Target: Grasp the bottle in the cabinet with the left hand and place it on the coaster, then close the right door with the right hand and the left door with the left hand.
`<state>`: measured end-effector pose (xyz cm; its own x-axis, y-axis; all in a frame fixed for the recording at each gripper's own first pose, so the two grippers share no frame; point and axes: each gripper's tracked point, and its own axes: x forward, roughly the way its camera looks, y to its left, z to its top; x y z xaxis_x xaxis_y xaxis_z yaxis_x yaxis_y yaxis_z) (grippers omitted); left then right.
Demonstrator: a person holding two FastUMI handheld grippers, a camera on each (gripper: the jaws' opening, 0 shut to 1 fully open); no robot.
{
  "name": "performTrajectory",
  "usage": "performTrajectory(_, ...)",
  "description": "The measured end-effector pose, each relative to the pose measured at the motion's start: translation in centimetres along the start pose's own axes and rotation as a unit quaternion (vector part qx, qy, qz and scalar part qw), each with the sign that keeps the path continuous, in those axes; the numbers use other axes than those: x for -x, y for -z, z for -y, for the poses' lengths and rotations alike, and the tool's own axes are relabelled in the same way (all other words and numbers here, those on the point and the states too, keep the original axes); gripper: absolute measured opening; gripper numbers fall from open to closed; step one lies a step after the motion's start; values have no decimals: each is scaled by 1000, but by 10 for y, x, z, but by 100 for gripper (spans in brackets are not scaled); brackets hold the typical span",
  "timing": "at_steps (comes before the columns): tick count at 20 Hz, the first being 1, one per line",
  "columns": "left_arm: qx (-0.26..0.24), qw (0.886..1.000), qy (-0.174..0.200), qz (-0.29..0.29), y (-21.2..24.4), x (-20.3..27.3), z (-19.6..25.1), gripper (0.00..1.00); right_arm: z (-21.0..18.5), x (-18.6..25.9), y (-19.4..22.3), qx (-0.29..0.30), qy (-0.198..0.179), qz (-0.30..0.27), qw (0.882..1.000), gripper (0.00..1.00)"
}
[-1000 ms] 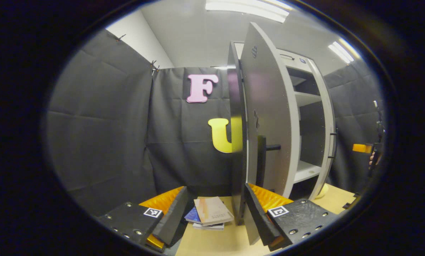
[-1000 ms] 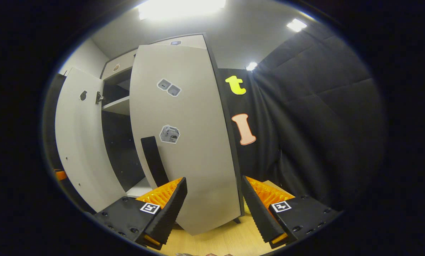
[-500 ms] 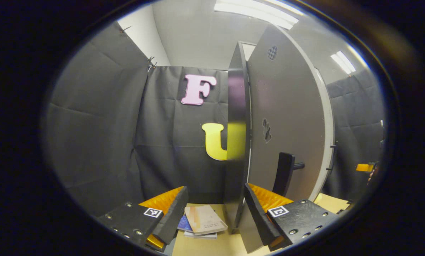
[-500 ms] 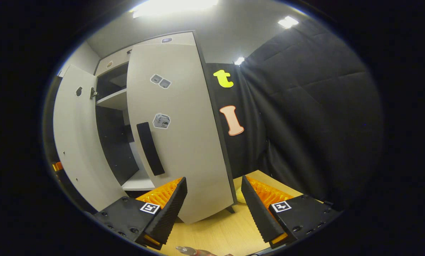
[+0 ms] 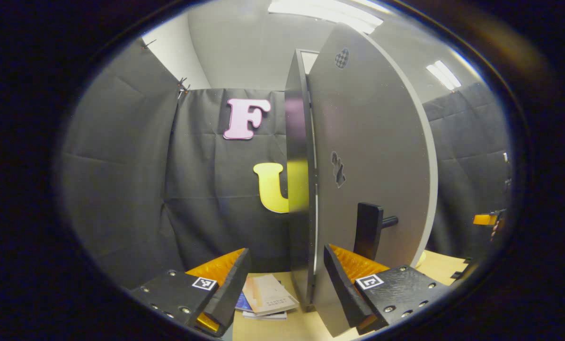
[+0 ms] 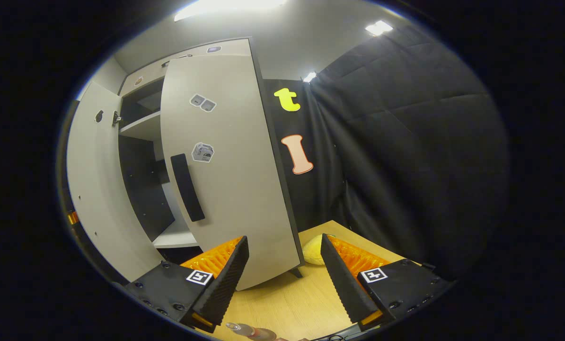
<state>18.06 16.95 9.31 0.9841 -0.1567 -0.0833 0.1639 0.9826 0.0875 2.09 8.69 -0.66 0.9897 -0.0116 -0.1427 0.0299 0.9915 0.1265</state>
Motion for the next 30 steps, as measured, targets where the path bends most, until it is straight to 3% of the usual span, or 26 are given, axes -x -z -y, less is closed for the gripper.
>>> performTrajectory(6, -10, 999, 38, -5, -4, -9, 46, 90, -7, -8, 6, -1, -18, -13, 1000, 98)
performTrajectory(12, -45, 999, 22, -13, -12, -14, 96, 96, 3, -18, 4, -11, -21, -18, 1000, 98)
performTrajectory(13, -51, 998, 21, -13, -13, -17, 108, 96, 6, -20, 7, -8, -22, -23, 999, 98)
performTrajectory(14, -53, 998, 20, -13, -11, -19, 118, 84, 8, -25, 7, -8, -24, -28, 999, 98)
performTrajectory(16, -45, 999, 17, -12, -12, -34, 136, 84, 15, -34, 3, -13, -28, -37, 999, 98)
performTrajectory(17, -36, 999, 18, -11, -13, -44, 148, 84, 19, -37, -1, -14, -29, -37, 999, 98)
performTrajectory(18, -27, 999, 21, -9, -12, -52, 163, 96, 24, -39, -6, -12, -29, -35, 999, 98)
performTrajectory(19, -20, 1000, 22, -11, -11, -59, 177, 96, 29, -43, -9, -8, -29, -32, 999, 98)
performTrajectory(25, -15, 999, -24, -19, -7, -58, 206, 96, 59, -65, -20, 24, -52, -24, 998, 98)
performTrajectory(30, 29, 996, -78, -20, -1, -11, 207, 96, 57, -98, -10, 36, -115, -47, 992, 98)
